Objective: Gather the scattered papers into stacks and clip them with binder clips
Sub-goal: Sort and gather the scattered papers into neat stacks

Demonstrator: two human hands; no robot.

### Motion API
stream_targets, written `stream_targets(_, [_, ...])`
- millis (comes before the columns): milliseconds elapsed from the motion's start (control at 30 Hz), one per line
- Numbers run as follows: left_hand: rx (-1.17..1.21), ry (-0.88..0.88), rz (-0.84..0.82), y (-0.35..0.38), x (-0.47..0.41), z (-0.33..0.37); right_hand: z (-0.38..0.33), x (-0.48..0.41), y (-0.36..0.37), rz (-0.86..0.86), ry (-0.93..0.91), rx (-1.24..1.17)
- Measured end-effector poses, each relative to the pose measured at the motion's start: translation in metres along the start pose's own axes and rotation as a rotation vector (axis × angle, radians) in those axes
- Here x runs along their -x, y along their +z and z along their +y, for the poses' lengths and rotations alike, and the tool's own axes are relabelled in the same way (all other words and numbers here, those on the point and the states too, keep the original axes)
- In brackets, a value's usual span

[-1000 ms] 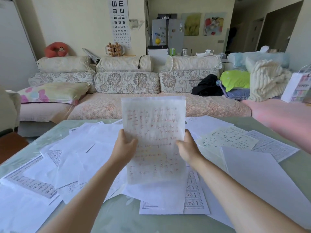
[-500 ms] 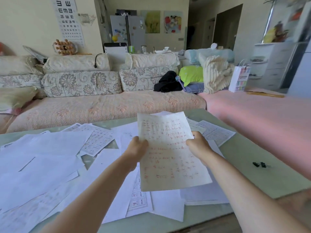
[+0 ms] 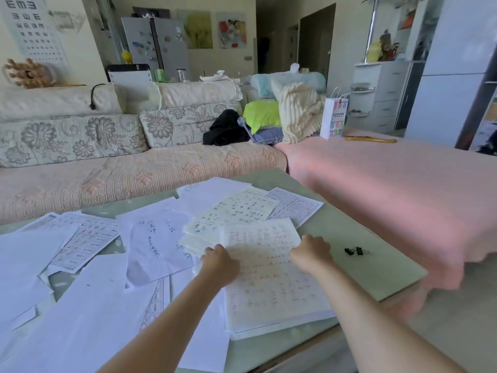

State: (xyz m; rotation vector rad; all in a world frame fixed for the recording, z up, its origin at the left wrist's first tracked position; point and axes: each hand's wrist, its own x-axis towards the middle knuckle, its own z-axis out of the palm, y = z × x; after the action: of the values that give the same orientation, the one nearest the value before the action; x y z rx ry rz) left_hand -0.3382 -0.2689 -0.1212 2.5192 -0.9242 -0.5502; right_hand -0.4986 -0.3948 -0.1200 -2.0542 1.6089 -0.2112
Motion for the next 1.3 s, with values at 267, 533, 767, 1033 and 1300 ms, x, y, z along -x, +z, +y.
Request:
stream_targets(267, [0.153, 0.080, -0.013, -0.004, 0.008, -0.005, -0.003, 0.003, -0.003, -0.038, -0.037, 0.081])
stream_targets(533, [0.050, 0.206, 0.152, -0.051, 0.017, -0.053, -0.084, 0.045, 0.013, -0.025, -0.374, 0.020])
stream_targets(767, [-0.199, 0.132, 0.235, -0.097, 0.002, -0.148, -0.178, 0.083, 0.087, -0.282, -0.722, 0.137])
stream_targets(1033, [0.366, -0.199, 0.181, -0.108, -0.037, -0.182, -0.215, 0.077, 0.138, -0.337, -0.822, 0.383])
stream_targets(1300, [0.900, -0.384, 0.018, -0.121, -0.056, -0.185, -0.215, 0.066, 0.144, -0.226, -0.884, 0.342])
